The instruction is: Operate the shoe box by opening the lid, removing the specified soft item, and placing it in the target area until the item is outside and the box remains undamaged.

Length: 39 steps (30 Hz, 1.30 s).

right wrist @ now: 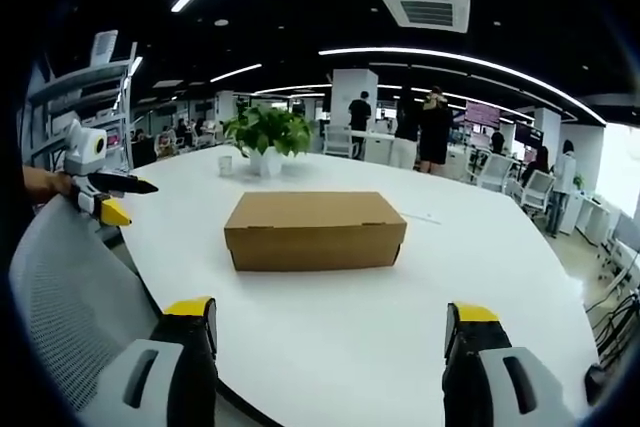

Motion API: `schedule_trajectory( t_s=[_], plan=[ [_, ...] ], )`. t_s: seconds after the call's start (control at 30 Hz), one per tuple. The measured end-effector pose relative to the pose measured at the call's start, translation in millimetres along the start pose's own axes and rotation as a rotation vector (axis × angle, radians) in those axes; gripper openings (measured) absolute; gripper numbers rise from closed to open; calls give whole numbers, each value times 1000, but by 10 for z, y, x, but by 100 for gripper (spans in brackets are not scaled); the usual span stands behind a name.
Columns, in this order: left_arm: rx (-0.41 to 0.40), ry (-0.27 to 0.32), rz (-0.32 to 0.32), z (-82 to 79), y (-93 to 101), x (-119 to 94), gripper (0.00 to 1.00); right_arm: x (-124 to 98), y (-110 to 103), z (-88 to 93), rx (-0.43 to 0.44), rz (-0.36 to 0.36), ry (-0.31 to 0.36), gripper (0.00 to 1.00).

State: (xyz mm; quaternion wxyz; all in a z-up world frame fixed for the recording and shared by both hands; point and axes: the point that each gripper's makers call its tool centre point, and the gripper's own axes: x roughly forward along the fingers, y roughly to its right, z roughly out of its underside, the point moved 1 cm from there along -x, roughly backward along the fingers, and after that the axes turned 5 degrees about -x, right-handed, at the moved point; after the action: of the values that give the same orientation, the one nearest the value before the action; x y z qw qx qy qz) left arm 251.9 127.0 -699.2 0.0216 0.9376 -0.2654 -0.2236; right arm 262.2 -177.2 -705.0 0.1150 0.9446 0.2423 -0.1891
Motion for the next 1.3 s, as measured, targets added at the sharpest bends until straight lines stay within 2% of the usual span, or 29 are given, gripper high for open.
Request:
schedule_trajectory(
  t_s=[0.13, 0.57, 1.0, 1.3],
  plan=[
    [9, 15, -12, -43, -12, -7, 100, 3, -15, -3, -7, -7, -4, 94],
    [8, -3, -35, -55, -59, -6, 100, -3, -12, -7, -10, -9, -10, 92],
    [7, -46, -62, -46, -98, -18, 99, 14, -27, -39, -32, -32, -28, 93],
    [-3, -41, -81, -169, -153, -10, 98, 80, -19, -99, -43, -62, -30, 92]
  ],
)
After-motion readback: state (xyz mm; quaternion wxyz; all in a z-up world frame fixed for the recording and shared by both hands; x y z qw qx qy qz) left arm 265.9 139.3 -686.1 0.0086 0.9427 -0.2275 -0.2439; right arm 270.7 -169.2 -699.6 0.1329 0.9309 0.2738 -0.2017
